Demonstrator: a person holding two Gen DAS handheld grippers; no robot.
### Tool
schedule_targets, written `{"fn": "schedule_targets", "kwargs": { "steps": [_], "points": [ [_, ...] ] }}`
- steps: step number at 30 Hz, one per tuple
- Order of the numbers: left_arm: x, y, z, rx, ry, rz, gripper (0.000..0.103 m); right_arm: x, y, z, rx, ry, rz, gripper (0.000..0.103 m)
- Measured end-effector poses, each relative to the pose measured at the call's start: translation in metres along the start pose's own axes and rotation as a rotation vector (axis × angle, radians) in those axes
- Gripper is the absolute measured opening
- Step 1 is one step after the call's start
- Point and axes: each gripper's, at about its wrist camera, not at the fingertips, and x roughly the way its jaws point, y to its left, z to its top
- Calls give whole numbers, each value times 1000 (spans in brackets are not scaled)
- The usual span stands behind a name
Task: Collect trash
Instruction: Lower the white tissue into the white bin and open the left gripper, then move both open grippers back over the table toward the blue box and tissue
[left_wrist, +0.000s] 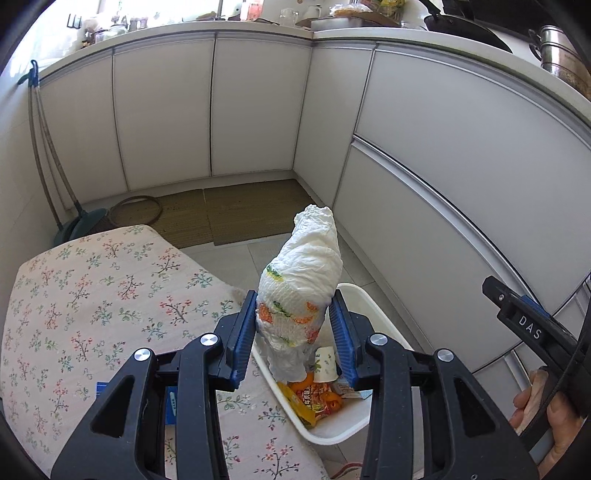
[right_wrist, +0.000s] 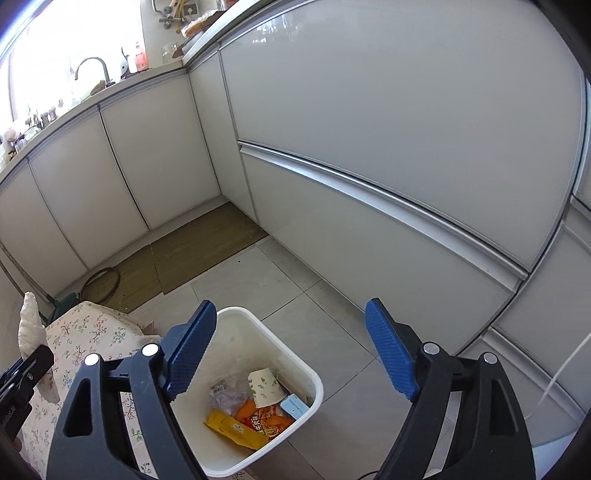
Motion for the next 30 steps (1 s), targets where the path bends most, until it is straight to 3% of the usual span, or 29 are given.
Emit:
{"fn": "schedule_targets", "kwargs": {
  "steps": [8, 10, 12, 15, 21, 30],
  "points": [
    [35, -38, 13, 18, 40, -61, 40, 1, -29, 3, 64, 0, -56, 81],
    [45, -44, 13, 16, 77, -75, 44, 0, -34, 4, 69, -5, -67, 82],
    [51, -44, 11, 0, 94, -74, 56, -2, -38, 4, 70, -15, -74, 83],
    [48, -42, 6, 2, 89, -49, 68, -7, -38, 3, 60, -33, -78, 87],
    [30, -25, -8, 2, 84, 30, 79, -16, -18, -2, -11, -47, -54, 88],
    [-13, 31, -45, -37, 97, 124, 87, -30, 35, -27, -162, -11, 28, 93]
  ]
}}
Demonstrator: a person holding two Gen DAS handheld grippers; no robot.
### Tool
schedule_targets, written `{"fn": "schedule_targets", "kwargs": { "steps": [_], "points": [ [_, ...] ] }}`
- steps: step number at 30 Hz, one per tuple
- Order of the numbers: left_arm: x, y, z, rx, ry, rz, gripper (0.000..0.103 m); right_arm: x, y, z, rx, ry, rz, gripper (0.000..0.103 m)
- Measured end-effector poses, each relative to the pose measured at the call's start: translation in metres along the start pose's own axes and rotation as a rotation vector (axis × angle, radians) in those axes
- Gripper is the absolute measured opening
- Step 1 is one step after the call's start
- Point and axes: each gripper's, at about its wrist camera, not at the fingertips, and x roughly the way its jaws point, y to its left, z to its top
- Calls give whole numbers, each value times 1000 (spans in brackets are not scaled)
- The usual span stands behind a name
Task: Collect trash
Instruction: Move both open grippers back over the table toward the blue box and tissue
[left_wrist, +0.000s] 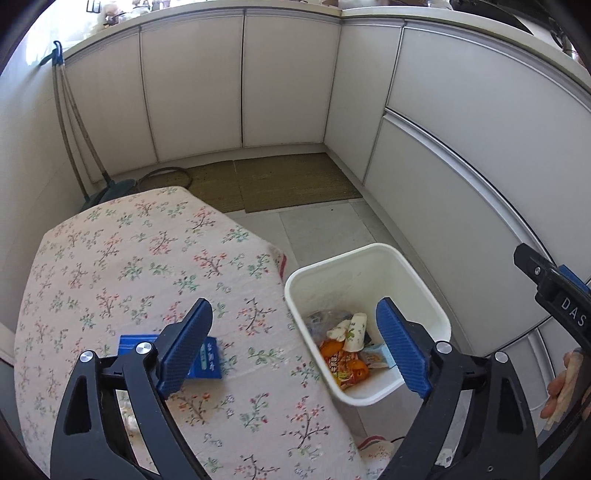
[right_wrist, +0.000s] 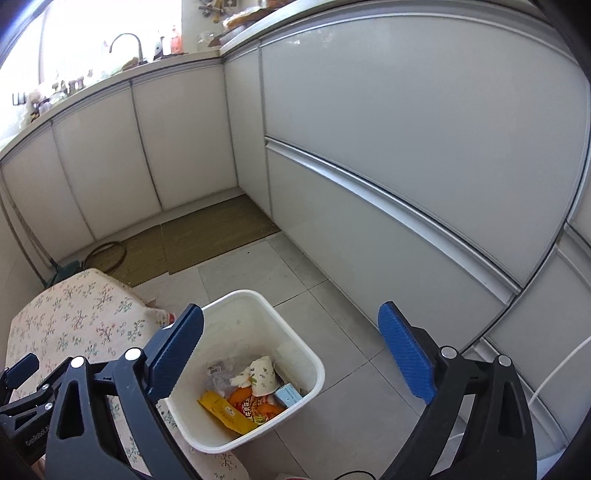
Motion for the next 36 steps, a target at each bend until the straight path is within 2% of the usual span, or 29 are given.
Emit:
{"fn": "schedule_targets", "kwargs": {
  "steps": [11, 16, 24, 28, 31, 34, 36],
  "points": [
    [-14, 76, -51, -26, 94, 87, 88, -17, 88, -29, -210, 23, 128, 95],
    [0, 110, -72, -1, 207, 96, 88, -16, 132, -44, -330, 40, 192, 95],
    [37, 154, -108, 100, 429, 45, 89, -8, 184, -66, -499, 108, 306, 95],
    [52, 176, -121, 118, 484, 46, 88, -4, 210, -79, -591, 132, 348, 95],
    [58, 187, -124, 124, 492, 12, 86, -1, 226, -88, -655, 143, 372, 95],
    [63, 190, -127, 142, 500, -20, 77, -1, 239, -97, -716, 146, 393, 95],
    [67, 187, -128, 167, 500, -37, 66, 1, 246, -102, -756, 150, 408, 95]
  ]
}}
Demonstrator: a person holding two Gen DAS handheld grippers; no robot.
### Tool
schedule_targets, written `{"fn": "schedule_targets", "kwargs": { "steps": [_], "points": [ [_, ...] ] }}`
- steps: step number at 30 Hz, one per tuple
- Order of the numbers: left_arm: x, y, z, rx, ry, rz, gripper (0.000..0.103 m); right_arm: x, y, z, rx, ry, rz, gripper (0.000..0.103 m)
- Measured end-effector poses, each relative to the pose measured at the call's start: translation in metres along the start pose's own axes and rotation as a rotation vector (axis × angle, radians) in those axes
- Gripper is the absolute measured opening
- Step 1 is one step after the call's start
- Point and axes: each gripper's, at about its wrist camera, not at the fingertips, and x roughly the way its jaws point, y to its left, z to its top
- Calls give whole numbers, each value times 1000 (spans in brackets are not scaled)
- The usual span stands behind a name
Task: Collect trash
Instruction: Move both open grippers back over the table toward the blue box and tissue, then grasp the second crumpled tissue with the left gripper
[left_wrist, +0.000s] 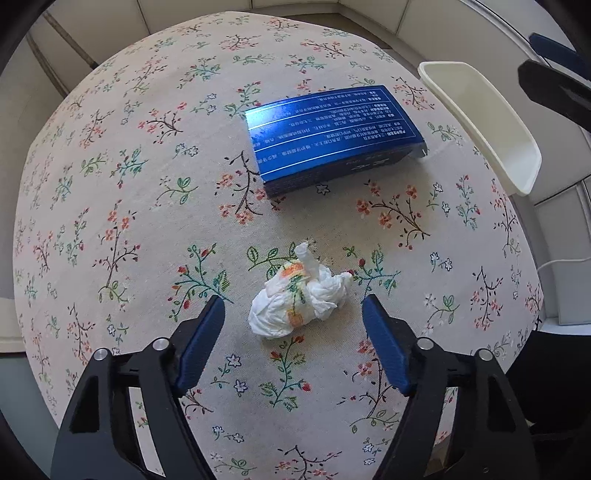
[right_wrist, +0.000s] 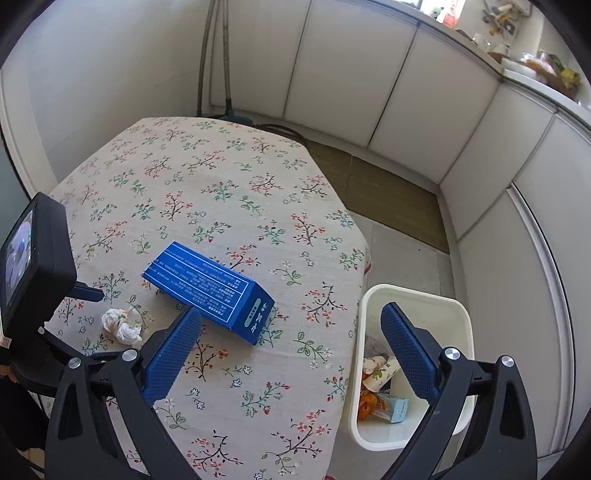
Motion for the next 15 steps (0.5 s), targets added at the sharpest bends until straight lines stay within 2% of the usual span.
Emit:
{"fn": "schedule_targets", "kwargs": {
  "steps": [4, 9, 15],
  "points": [
    [9, -8, 0, 63, 6, 10, 49, 13, 8, 1, -56, 28, 39, 95],
    [9, -8, -4, 87, -16, 10, 39, 25, 17, 4, -107, 47, 83, 95],
    [5, -3, -12, 83, -43, -16, 33, 40, 33, 5, -186, 70, 128, 95]
  ]
}}
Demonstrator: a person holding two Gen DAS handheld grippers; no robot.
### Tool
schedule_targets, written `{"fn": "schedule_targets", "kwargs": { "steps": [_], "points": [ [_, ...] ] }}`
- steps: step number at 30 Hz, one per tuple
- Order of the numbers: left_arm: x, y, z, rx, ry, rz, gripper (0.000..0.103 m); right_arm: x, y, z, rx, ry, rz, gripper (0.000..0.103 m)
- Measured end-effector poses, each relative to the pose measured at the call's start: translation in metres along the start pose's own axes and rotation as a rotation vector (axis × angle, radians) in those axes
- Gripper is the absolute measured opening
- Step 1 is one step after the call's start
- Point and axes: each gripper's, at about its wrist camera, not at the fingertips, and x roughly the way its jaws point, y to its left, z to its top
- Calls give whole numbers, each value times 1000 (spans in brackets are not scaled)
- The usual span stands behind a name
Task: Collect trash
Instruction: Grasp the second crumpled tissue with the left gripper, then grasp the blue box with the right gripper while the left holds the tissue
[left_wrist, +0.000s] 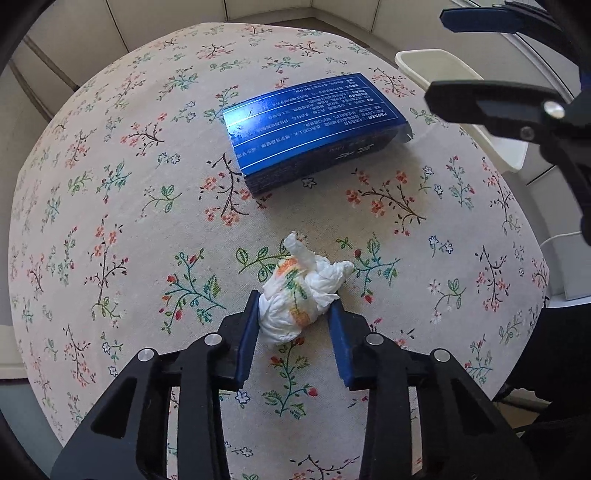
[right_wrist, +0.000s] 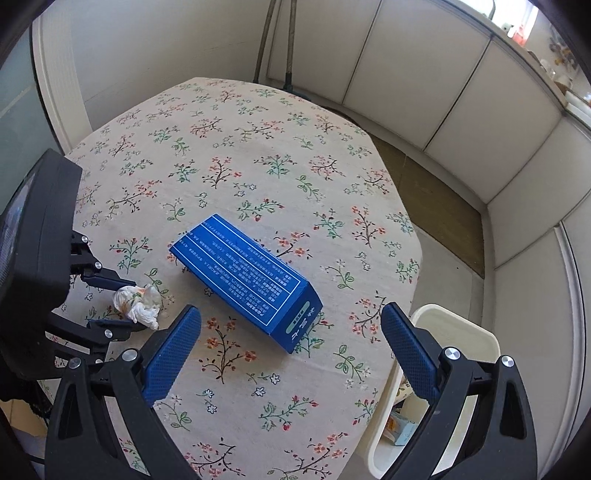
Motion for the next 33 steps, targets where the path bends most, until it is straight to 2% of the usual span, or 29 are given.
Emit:
{"fn": "schedule_targets", "kwargs": {
  "steps": [4, 6, 14, 18, 20, 22, 25, 26, 29, 33],
  "points": [
    [-23, 10, -17, -4, -11, -9, 33, 10, 8, 6, -39, 13, 34, 95],
    [-33, 21, -16, -30, -20, -4, 33, 15, 16, 11, -75, 10, 47, 95],
    [-80, 78, -31, -257, -86, 12, 33, 47, 53, 31, -280, 59, 90, 95],
    [-96, 88, -30, -304, -130, 3, 33, 67, 66, 31, -352, 113, 49, 95],
    [-99, 84, -29, -312, -144, 3, 33, 78, 66, 30, -343, 139, 52, 95],
    [-100, 82, -26, -319, -153, 0, 33, 86, 64, 29, -332, 148, 21, 95],
    [-99, 83, -24, -334, -162, 4, 33, 87, 63, 31, -300, 140, -1, 87],
    [-99, 83, -26, -340, -165, 7, 33, 85, 61, 32, -283, 131, -12, 77],
    [-99, 83, -27, -358, -174, 15, 33, 81, 56, 36, -224, 121, -1, 68],
    [-104, 85, -25, -389, -199, 19, 33, 78, 55, 35, -179, 119, -43, 56]
  ]
}}
